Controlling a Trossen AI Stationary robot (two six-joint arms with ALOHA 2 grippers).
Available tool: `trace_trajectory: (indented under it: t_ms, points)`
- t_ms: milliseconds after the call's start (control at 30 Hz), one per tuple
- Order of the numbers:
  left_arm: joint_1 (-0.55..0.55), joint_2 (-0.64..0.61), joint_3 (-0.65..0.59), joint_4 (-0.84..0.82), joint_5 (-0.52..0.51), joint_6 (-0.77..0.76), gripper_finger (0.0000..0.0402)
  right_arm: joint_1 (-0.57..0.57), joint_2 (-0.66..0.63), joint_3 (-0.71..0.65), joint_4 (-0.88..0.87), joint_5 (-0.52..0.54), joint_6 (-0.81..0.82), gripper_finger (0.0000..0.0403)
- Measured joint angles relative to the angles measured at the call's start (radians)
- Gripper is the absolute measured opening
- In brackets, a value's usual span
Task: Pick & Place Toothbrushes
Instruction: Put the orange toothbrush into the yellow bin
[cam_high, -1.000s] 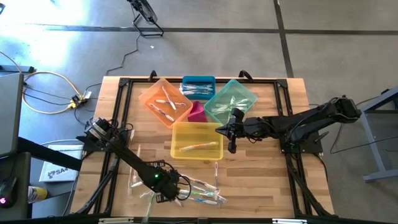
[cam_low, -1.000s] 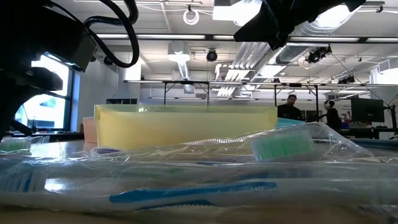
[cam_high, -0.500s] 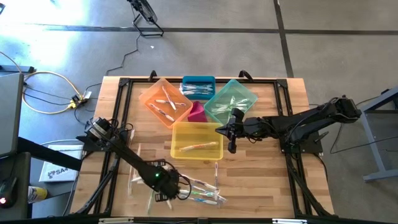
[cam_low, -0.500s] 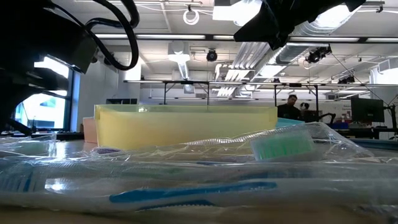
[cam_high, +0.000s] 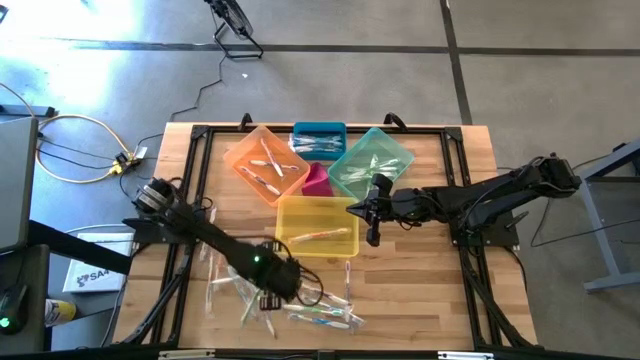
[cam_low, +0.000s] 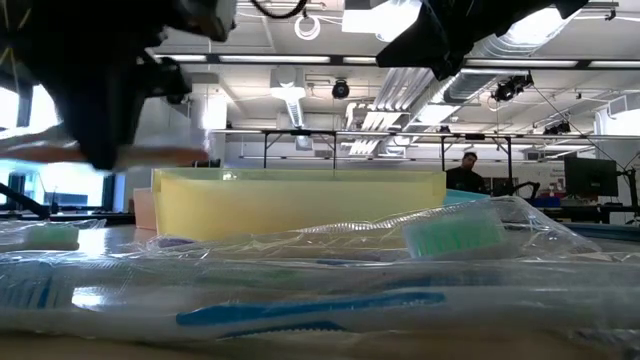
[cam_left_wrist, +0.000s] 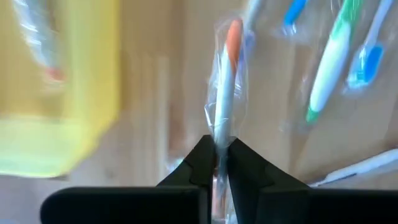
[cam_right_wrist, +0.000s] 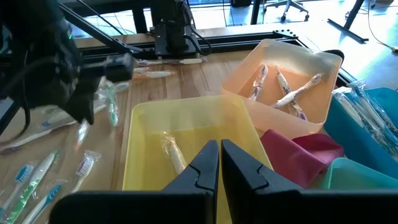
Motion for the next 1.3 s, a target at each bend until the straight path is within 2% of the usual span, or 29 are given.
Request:
trace_trajectory:
  t_ms: [133, 367, 533, 833, 1200, 1300]
  points:
    - [0.043, -0.046, 0.015, 0.059, -0.012, 0.056, 0.0023, 0.000, 0.000, 0.000, -0.012, -0.008, 0.023, 0.0010]
    - [0.102, -0.120, 0.015, 0.173, -0.012, 0.098, 0.0023, 0.000, 0.000, 0.000, -0.060, -0.098, 0.052, 0.0010]
    - [0.104, -0.134, 0.016, 0.271, -0.009, 0.143, 0.0023, 0.000, 0.000, 0.000, -0.084, -0.163, 0.084, 0.0010]
    - [0.160, -0.134, 0.015, 0.298, -0.031, 0.222, 0.0023, 0.000, 0.000, 0.000, -0.121, -0.154, 0.101, 0.0010]
    - [0.349, -0.134, 0.015, 0.308, -0.031, 0.385, 0.0023, 0.000, 0.000, 0.000, -0.119, -0.153, 0.092, 0.0010]
    - [0.400, -0.133, 0.015, 0.313, 0.002, 0.410, 0.0023, 0.000, 0.000, 0.000, -0.119, -0.153, 0.087, 0.0010]
